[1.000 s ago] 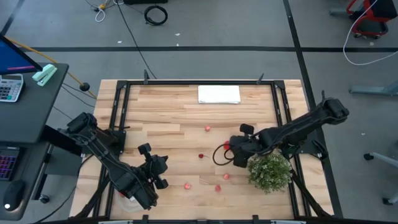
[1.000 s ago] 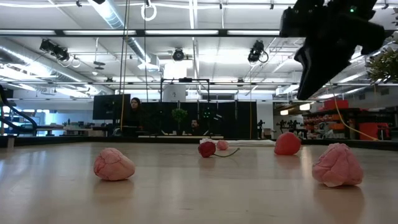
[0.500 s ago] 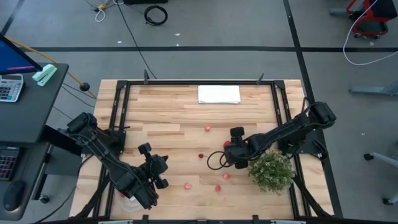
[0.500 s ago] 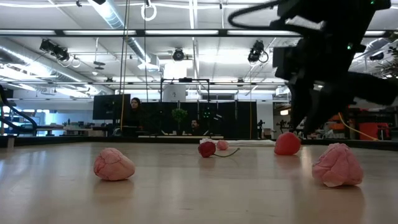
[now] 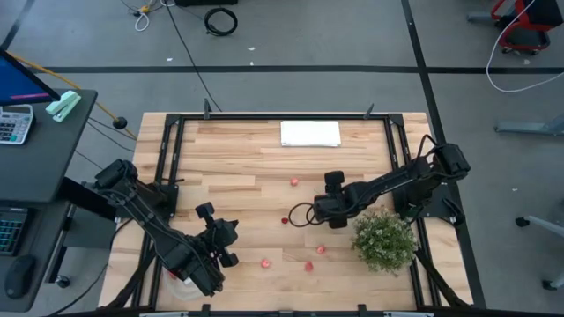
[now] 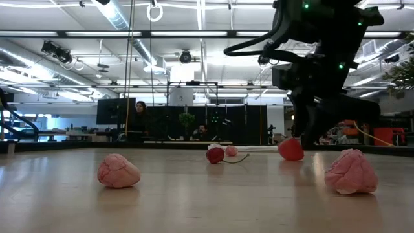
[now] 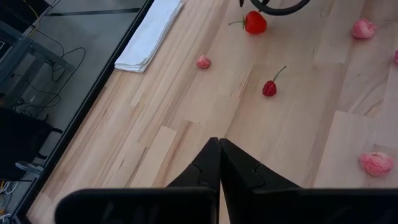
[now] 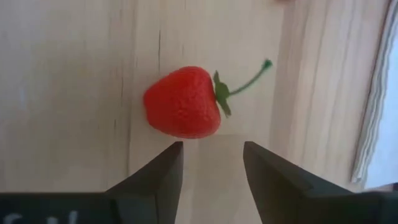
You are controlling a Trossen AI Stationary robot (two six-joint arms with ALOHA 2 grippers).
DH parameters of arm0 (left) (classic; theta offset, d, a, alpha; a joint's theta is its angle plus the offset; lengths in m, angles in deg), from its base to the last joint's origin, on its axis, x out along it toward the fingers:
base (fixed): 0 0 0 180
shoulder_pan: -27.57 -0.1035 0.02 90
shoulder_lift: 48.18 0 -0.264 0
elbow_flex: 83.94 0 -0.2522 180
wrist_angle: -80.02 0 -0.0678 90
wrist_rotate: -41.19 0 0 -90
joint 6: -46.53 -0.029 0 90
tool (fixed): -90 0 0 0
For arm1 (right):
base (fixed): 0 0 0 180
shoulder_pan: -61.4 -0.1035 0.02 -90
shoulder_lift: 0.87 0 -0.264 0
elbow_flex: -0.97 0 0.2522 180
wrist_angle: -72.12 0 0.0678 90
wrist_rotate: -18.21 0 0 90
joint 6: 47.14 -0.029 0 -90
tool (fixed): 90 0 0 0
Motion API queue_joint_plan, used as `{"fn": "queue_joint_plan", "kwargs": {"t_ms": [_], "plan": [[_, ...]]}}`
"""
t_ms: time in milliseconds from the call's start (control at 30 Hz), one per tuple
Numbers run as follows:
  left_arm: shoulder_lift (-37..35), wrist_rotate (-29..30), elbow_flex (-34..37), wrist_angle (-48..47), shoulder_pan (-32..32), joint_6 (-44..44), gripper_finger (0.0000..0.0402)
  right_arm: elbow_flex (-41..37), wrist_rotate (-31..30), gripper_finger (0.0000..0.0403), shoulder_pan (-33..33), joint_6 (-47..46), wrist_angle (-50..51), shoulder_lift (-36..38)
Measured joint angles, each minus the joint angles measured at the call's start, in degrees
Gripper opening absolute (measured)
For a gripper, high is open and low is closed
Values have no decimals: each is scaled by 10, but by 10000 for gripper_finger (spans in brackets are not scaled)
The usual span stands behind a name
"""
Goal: Pick and placing Produce into tupperware
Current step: Put the strawberry into the transparent plastic container
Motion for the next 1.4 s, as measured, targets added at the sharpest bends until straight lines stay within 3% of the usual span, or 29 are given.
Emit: {"fn": "queue_joint_plan", "kwargs": {"t_ms": [233, 467, 733, 967, 1167, 1400], "plan": [[0, 0, 0, 0, 0, 0, 23, 0, 34, 176, 3, -71, -57, 0], [0, 0, 0, 0, 0, 0, 15, 0, 64, 186, 17, -226, -50, 0], [0, 0, 0, 0, 0, 0, 16, 0, 66, 198, 2, -119, -53, 0], [0, 0, 0, 0, 0, 0, 23, 0, 46, 200, -37, 38, -44, 0], [0, 0, 0, 0, 0, 0, 12, 0, 10, 204, -40, 54, -57, 0], [0, 0, 0, 0, 0, 0, 16, 0, -2, 204, -40, 100, -138, 4]]}}
